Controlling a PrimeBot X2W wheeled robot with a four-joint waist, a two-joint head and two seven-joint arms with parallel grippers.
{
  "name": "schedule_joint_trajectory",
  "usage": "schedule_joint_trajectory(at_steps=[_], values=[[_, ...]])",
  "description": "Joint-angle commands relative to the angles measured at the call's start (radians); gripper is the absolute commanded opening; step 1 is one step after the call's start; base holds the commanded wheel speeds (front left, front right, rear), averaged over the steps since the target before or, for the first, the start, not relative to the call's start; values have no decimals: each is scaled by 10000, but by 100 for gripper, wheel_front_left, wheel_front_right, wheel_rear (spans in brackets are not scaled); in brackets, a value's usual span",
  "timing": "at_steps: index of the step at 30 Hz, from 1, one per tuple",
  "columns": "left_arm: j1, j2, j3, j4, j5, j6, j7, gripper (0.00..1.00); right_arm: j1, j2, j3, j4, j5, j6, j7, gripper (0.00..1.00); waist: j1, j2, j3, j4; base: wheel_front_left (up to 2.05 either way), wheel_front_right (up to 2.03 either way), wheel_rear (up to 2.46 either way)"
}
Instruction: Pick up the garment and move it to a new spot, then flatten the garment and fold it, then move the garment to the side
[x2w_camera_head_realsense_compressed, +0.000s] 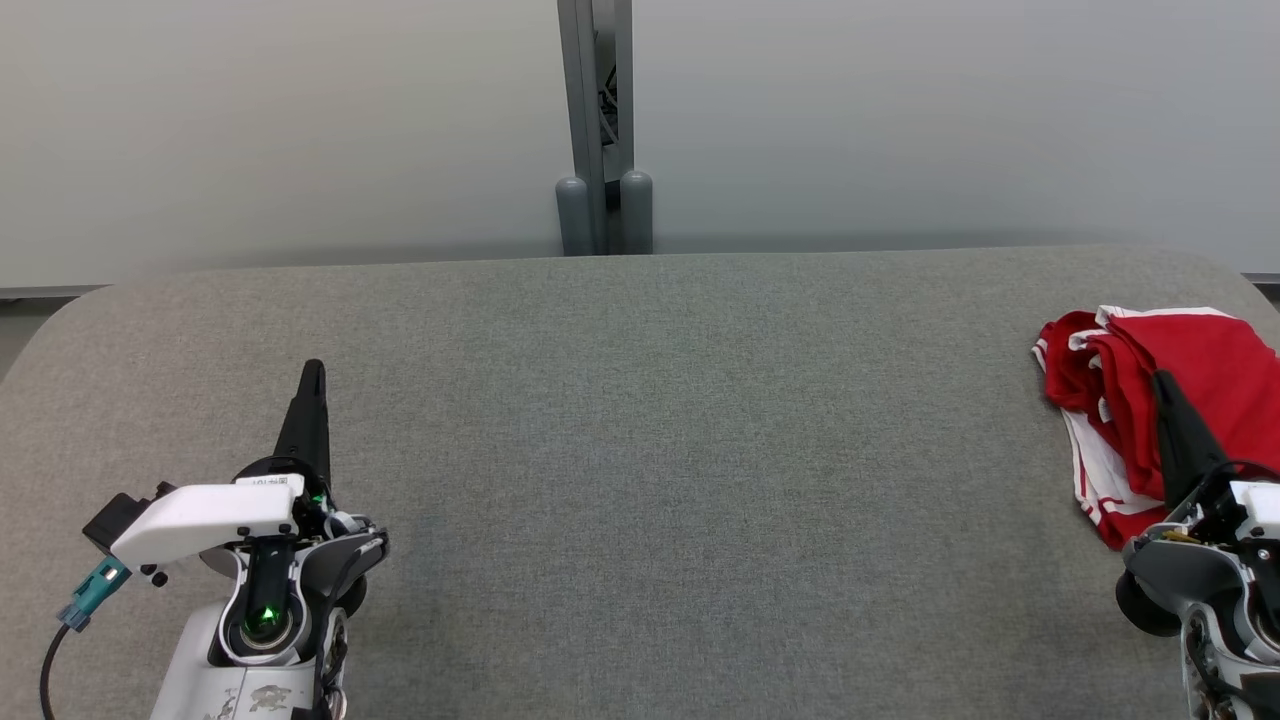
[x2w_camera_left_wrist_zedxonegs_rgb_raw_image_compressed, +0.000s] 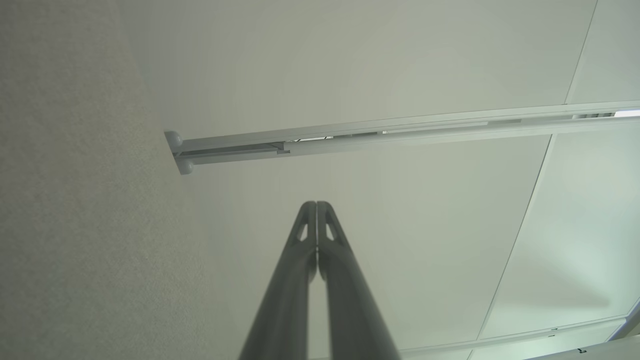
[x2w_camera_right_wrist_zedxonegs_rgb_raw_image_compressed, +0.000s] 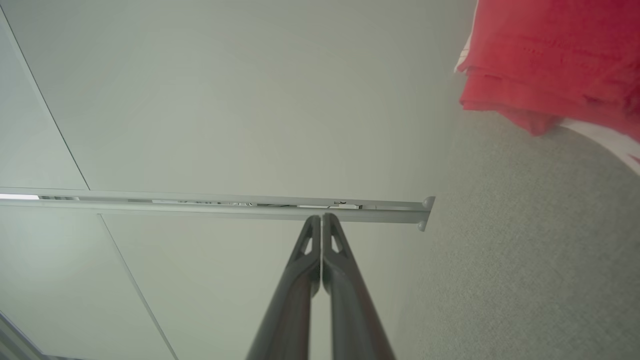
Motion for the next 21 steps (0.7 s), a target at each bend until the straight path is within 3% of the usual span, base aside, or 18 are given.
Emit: schedule_joint_trajectory(at_steps=[1,21], values=[[-98,55,36,-2,-48,-38,34,0,-17,-76,1,25,37,0,-5,0,0,0,0,0,0,0,0],[-98,56,35,-3,-48,-38,33,0,-16,-80,9,24,48,0,-7,0,0,0,0,0,0,0,0]])
